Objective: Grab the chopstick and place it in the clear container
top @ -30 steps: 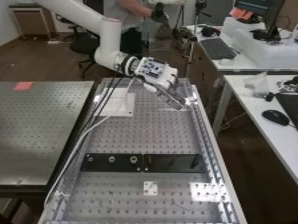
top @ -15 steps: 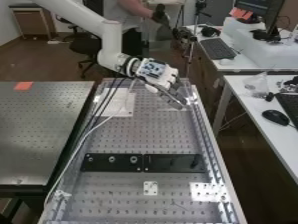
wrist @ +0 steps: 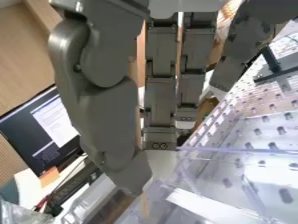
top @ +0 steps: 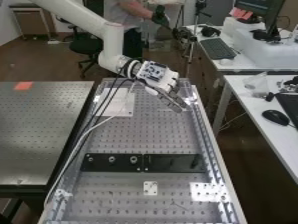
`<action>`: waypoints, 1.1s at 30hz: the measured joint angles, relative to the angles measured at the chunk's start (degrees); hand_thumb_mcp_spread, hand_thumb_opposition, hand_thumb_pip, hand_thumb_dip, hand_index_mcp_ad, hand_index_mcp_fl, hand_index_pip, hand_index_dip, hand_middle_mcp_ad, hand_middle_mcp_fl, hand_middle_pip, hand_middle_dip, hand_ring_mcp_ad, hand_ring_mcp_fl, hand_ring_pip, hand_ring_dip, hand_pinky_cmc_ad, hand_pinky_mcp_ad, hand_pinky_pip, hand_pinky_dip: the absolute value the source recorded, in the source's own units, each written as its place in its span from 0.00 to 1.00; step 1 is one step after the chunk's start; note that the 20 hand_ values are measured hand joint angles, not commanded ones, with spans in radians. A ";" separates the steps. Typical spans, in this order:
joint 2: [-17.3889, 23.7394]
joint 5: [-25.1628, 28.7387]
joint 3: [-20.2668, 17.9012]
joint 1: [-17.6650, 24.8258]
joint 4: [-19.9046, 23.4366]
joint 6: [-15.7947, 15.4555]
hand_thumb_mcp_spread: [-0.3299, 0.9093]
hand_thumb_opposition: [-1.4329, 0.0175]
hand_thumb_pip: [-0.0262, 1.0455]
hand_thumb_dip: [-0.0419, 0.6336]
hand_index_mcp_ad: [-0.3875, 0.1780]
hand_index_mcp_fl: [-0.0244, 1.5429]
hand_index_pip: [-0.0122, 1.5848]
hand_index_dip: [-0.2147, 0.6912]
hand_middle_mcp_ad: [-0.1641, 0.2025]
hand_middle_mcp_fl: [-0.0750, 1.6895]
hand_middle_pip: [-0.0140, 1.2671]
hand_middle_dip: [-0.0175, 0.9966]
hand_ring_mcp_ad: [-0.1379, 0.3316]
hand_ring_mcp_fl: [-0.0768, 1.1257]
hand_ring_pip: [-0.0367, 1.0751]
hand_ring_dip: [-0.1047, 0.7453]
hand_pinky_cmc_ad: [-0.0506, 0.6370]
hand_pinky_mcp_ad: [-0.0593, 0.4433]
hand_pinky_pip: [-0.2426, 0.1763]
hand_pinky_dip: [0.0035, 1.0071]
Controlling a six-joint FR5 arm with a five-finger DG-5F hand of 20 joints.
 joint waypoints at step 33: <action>2.10 -2.23 -3.26 -0.34 1.24 0.44 0.58 0.41 0.63 0.58 0.46 0.70 0.20 0.42 0.57 0.67 0.47 0.34 0.48 0.58 0.10 0.43 0.60 0.73 0.43 0.87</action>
